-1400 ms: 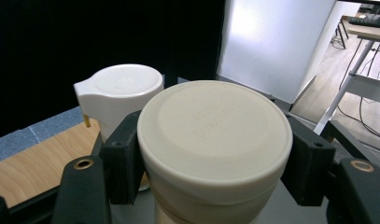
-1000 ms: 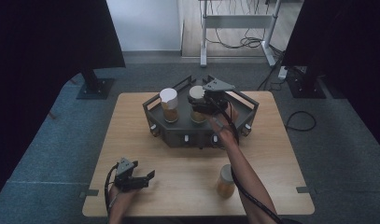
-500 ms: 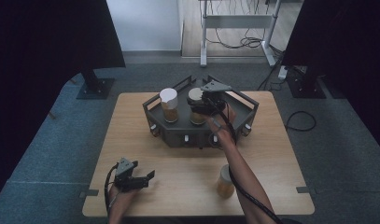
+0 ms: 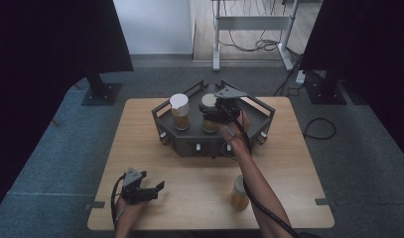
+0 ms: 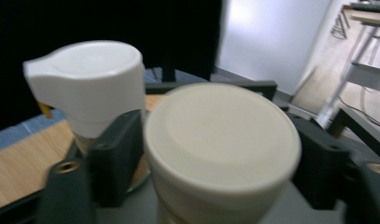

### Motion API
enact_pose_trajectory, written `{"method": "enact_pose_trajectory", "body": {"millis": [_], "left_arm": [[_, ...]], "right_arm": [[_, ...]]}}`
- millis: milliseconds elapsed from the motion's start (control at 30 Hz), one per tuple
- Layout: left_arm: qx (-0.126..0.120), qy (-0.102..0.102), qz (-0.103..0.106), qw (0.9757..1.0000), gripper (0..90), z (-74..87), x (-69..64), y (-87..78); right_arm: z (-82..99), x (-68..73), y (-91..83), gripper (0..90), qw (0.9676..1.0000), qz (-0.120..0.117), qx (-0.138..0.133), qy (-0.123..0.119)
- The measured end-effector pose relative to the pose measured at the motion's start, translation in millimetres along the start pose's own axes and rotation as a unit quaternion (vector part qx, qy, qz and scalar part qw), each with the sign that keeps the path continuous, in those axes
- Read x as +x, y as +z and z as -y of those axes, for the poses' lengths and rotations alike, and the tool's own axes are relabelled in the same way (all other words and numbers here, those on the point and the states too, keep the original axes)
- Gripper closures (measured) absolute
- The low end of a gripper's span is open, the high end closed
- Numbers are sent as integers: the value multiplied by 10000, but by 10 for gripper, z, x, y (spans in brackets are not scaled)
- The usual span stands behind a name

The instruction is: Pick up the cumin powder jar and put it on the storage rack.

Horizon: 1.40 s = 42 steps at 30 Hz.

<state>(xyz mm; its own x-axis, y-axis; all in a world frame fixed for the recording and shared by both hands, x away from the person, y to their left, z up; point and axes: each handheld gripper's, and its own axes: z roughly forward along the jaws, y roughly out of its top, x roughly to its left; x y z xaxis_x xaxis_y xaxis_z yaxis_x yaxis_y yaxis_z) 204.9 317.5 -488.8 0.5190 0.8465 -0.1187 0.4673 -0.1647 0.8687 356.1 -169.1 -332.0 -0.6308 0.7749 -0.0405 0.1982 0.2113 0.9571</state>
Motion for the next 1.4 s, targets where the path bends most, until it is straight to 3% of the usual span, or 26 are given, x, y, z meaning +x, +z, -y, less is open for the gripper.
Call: {"method": "enact_pose_trajectory", "body": {"millis": [100,267,1400], "left_arm": [[-2,10,-1,10000,85,1,-3,-1],[1,15,5,10000,85,0,-1,0],[8,-3,2,10000,85,-3,-1,4]], "right_arm": [[-6,34,3,113,9999,47,-42,-90],[-18,52,13,72,9999,112,5,-97],[-22,38,-118,95,9999,-42,3,-136]]}}
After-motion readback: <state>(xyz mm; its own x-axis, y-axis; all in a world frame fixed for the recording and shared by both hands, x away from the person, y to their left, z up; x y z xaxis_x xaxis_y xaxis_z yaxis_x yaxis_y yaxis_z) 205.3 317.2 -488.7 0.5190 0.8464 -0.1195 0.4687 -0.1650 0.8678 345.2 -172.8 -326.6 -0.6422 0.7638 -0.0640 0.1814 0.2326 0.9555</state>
